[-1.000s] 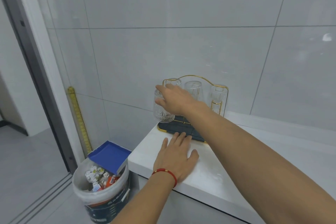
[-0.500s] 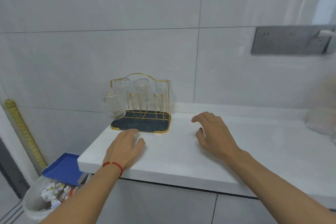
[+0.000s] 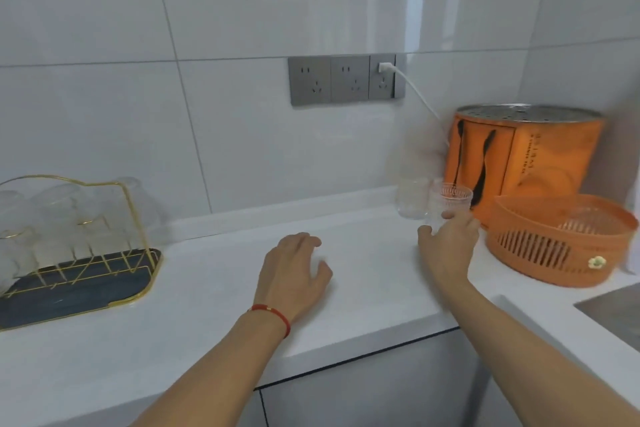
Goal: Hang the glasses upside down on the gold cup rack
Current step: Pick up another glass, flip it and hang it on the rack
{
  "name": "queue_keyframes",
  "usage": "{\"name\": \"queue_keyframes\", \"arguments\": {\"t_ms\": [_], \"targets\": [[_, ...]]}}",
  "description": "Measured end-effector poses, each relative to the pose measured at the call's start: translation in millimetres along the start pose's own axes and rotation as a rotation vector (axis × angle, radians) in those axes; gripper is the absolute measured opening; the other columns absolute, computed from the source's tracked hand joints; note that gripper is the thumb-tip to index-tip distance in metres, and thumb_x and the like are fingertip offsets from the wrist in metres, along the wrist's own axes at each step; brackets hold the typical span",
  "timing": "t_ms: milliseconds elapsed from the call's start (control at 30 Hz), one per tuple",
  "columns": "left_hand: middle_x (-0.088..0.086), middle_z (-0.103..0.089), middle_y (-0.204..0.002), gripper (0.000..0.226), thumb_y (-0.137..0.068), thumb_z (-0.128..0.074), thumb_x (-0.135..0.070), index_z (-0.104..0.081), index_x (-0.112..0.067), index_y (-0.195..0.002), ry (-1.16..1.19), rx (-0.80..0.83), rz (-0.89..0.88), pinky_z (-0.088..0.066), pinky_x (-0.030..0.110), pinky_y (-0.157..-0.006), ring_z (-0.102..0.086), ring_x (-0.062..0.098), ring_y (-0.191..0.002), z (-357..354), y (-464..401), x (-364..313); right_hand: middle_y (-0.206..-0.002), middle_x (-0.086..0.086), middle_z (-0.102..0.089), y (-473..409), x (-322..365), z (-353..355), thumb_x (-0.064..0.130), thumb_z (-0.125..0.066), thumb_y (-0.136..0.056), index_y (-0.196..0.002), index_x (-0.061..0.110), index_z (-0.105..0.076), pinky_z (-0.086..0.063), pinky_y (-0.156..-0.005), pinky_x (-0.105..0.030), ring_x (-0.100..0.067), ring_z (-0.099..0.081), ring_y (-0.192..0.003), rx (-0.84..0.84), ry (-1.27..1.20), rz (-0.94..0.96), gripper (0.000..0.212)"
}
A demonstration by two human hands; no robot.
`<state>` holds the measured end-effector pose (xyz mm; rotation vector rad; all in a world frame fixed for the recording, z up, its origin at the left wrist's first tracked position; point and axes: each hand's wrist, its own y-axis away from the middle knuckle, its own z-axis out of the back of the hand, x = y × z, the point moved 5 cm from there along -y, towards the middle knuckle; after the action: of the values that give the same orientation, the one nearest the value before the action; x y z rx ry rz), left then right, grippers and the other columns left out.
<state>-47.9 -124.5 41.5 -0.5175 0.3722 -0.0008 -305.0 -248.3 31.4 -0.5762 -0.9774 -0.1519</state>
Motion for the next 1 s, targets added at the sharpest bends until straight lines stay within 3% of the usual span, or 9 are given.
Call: {"name": "queue_keyframes", "arguments": {"t_ms": [133, 333, 467, 600, 700, 833, 933, 1000], "targets": [[0.0, -0.049, -0.146, 0.047, -0.092, -0.052, -0.036, -0.052, -0.017, -0.136, 0.009, 0.067, 0.003, -0.032, 0.034, -0.112, -0.037, 0.019, -0.138, -29.6, -0.1, -8.0, -0.146, -0.03, -0.036, -16.6, -23.0, -4.7, 0.011, -0.079, -0.082, -0.147, -0.004, -0.031, -0.035, -0.114, -0.05, -0.048, -0.039, -0.132, -0.065, -0.023, -0.165, 0.083], [-0.008, -0.05, -0.141, 0.046, -0.09, -0.052, -0.038, -0.052, -0.022, -0.133, 0.082, 0.009, 0.0, -0.034, 0.031, -0.11, -0.036, 0.01, -0.134, -31.7, -0.5, -3.0, -0.148, -0.033, -0.046, -44.7, -28.6, -28.0, 0.024, -0.081, -0.085, -0.155, -0.003, -0.02, -0.038, -0.113, -0.058, -0.05, -0.045, -0.136, -0.097, 0.009, -0.184, 0.096], [-0.009, -0.051, -0.136, 0.047, -0.089, -0.053, -0.038, -0.051, -0.023, -0.133, 0.092, 0.008, 0.013, -0.035, 0.027, -0.107, -0.037, 0.008, -0.13, -33.2, -0.2, -1.1, -0.148, -0.032, -0.046, -50.1, -28.6, -29.9, 0.032, -0.083, -0.082, -0.149, 0.0, -0.031, -0.032, -0.113, -0.059, -0.051, -0.041, -0.137, -0.13, 0.074, -0.252, 0.091], [-0.009, -0.052, -0.134, 0.051, -0.087, -0.055, -0.039, -0.049, -0.023, -0.135, 0.123, -0.013, 0.056, -0.031, 0.02, -0.101, -0.039, 0.007, -0.129, -32.7, -0.7, 2.4, -0.14, -0.026, -0.05, -36.4, -18.5, -23.2, 0.039, -0.088, -0.069, -0.139, 0.004, -0.041, -0.036, -0.111, -0.058, -0.048, -0.044, -0.132, -0.077, 0.037, -0.173, 0.091], [-0.012, -0.05, -0.137, 0.053, -0.086, -0.055, -0.044, -0.047, -0.028, -0.137, 0.169, -0.014, 0.067, -0.032, 0.02, -0.101, -0.036, 0.004, -0.131, -31.2, 0.6, 1.4, -0.131, -0.018, -0.051, -12.7, 4.0, -20.8, 0.041, -0.087, -0.067, -0.137, 0.009, -0.045, -0.045, -0.104, -0.051, -0.038, -0.046, -0.123, 0.065, -0.02, 0.034, 0.088], [-0.013, -0.042, -0.142, 0.058, -0.088, -0.06, -0.048, -0.041, -0.029, -0.139, 0.316, -0.061, 0.094, -0.04, 0.029, -0.104, -0.044, 0.009, -0.128, -16.4, 4.3, -4.2, -0.123, -0.007, -0.048, 42.6, 37.4, -12.9, 0.041, -0.089, -0.067, -0.14, 0.017, -0.045, -0.046, -0.094, -0.032, -0.02, -0.045, -0.112, 0.088, -0.127, 0.296, 0.089], [-0.016, -0.048, -0.135, 0.072, -0.079, -0.059, -0.066, -0.038, -0.037, -0.142, 0.663, -0.206, 0.217, -0.051, 0.03, -0.09, -0.056, 0.007, -0.111, 4.0, 18.7, -11.9, -0.117, 0.004, -0.04, 88.8, 53.9, -14.3, 0.038, -0.09, -0.062, -0.137, 0.027, -0.045, -0.039, -0.083, -0.001, 0.006, -0.044, -0.098, 0.146, -0.261, 0.43, 0.088], [-0.021, -0.053, -0.129, 0.079, -0.07, -0.06, -0.077, -0.036, -0.049, -0.14, 0.838, -0.205, 0.26, -0.052, 0.019, -0.078, -0.061, 0.004, -0.105, 14.6, 29.9, -16.6, -0.114, 0.011, -0.034, 115.8, 63.6, -20.0, 0.043, -0.09, -0.06, -0.135, 0.033, -0.045, -0.041, -0.08, 0.003, 0.014, -0.047, -0.107, 0.25, -0.352, 0.482, 0.087]]}}
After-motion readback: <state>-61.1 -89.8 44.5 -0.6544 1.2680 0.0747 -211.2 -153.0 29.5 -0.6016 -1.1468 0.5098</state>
